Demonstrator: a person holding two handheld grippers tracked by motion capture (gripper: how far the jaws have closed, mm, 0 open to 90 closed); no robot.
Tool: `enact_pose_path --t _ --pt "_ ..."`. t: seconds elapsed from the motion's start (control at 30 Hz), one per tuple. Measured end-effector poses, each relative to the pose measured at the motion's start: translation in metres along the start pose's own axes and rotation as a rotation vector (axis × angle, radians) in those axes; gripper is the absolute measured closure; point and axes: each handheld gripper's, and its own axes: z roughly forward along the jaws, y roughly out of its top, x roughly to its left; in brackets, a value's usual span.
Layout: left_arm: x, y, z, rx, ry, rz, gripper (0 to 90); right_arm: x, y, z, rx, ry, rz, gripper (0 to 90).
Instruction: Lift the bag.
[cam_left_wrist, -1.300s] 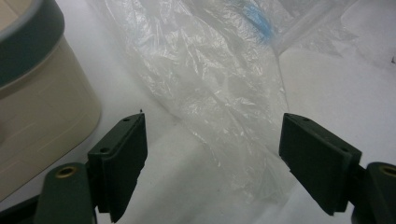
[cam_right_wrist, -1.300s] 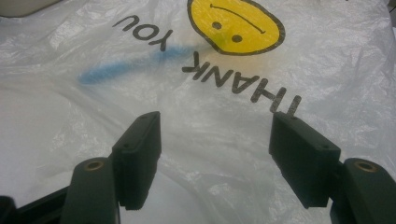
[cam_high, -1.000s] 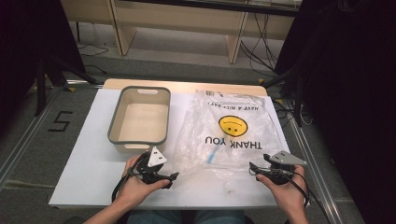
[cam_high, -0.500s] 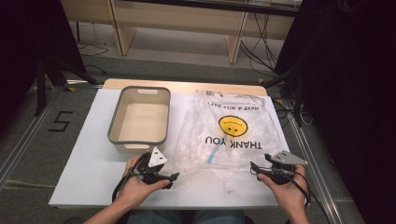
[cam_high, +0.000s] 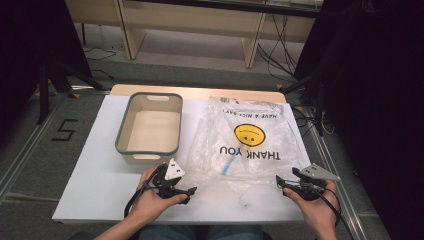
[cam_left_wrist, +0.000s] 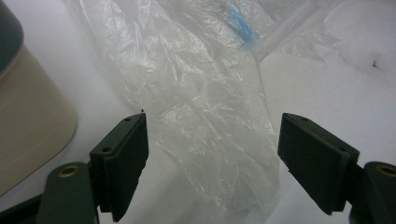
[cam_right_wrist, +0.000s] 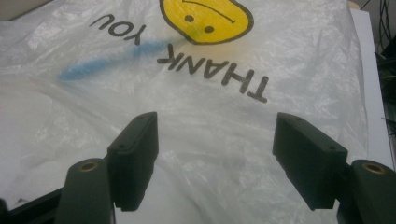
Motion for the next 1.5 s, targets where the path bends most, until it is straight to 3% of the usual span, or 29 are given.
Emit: enact_pose_path --t 0.27,0.47,0.87,1.03,1.3,1.5 --pt "0.001 0.000 0.002 0.008 0.002 -0.008 24.7 -0.005 -0.010 -0.004 0.046 0.009 0.012 29.0" --pt "0.001 -0.001 0.001 0.009 -0.001 -0.008 24.9 -0.001 -0.015 -0.004 0.104 0.032 -0.011 25.7" --pt "-0.003 0.001 0.008 0.027 0.000 0.000 25.0 -0.008 -0.031 -0.003 0.250 0.005 -0.054 21.8" --pt "-0.005 0.000 0.017 0.060 -0.004 0.019 24.5 -0.011 -0.035 -0.001 0.301 0.010 -0.060 30.3" --pt "-0.004 -0.005 0.028 0.112 -0.004 0.024 25.6 -0.012 -0.035 0.000 0.325 0.035 -0.049 49.7" --pt "0.000 -0.005 0.032 0.127 -0.016 0.032 37.8 -0.013 -0.034 0.000 0.330 0.053 -0.022 59.4"
